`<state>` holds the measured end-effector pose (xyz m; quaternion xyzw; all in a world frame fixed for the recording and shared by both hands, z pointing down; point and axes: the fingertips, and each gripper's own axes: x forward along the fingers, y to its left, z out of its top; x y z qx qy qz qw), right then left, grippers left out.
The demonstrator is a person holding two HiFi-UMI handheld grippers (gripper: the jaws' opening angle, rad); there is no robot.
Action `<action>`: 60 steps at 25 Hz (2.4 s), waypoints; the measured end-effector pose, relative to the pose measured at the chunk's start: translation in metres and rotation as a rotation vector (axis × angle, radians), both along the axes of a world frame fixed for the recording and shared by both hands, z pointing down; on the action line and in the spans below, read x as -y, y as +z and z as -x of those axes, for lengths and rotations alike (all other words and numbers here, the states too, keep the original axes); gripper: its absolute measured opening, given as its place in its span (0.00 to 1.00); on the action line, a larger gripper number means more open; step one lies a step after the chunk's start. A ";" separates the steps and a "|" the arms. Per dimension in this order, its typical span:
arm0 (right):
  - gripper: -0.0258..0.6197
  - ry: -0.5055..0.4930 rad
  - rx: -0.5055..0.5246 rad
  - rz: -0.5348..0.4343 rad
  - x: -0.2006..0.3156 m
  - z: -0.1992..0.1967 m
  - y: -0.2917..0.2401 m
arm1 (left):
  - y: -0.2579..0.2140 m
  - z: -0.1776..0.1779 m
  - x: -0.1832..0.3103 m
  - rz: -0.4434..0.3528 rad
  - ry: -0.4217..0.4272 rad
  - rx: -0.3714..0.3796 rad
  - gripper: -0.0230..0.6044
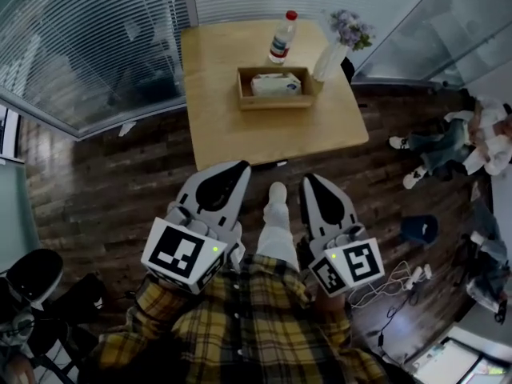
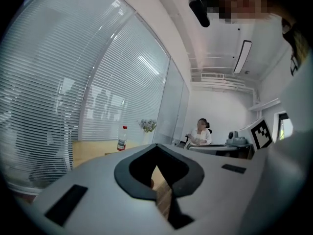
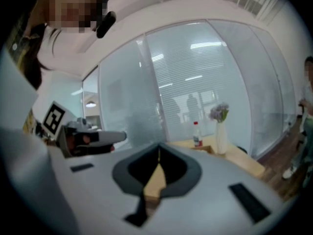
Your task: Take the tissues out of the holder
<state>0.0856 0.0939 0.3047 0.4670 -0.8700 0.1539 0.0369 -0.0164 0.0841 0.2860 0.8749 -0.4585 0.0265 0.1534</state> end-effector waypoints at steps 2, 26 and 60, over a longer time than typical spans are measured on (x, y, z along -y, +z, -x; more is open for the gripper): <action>0.06 -0.018 0.004 0.003 0.019 -0.003 0.002 | 0.004 -0.005 0.016 -0.003 -0.006 -0.003 0.05; 0.06 -0.363 -0.010 -0.015 0.215 -0.068 -0.004 | 0.009 -0.064 0.187 -0.028 -0.325 -0.001 0.05; 0.06 -0.424 -0.141 0.060 0.294 0.031 0.015 | 0.021 0.007 0.253 0.025 -0.218 -0.057 0.05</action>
